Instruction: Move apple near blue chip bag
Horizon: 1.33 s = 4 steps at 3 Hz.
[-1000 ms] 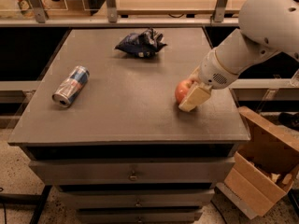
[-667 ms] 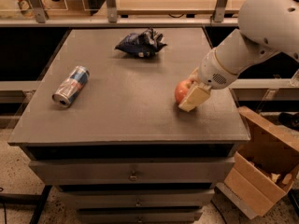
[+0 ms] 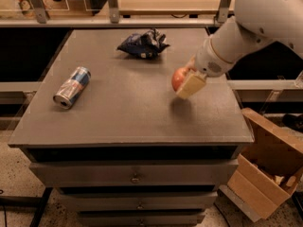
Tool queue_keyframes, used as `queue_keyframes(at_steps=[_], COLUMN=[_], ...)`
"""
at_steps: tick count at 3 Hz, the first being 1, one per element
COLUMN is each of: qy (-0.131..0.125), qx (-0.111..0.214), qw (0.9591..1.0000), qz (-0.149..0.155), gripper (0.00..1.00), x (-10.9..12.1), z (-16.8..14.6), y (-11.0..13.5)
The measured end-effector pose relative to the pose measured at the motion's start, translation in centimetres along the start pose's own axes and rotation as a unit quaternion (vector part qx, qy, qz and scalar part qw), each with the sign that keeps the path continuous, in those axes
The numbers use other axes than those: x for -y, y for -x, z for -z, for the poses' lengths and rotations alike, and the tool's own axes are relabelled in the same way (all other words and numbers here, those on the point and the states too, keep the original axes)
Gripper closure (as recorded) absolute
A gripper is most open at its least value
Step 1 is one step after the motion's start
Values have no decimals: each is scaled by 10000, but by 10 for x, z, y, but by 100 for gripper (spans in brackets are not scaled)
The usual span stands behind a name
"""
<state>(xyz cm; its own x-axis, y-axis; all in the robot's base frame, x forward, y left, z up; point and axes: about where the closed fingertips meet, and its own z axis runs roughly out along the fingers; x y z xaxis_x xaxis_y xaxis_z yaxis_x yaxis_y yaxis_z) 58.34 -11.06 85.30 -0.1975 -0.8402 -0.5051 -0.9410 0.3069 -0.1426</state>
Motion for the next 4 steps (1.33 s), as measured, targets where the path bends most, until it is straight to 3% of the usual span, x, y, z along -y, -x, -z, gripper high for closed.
queue_keyframes(at_steps=[2,4], qy=[-637,-924], qx=[26,-152], qw=[9979,9935], qz=[-147,-646], gripper=[100,100], x=[77,128], z=[-13,-35], y=[32,26])
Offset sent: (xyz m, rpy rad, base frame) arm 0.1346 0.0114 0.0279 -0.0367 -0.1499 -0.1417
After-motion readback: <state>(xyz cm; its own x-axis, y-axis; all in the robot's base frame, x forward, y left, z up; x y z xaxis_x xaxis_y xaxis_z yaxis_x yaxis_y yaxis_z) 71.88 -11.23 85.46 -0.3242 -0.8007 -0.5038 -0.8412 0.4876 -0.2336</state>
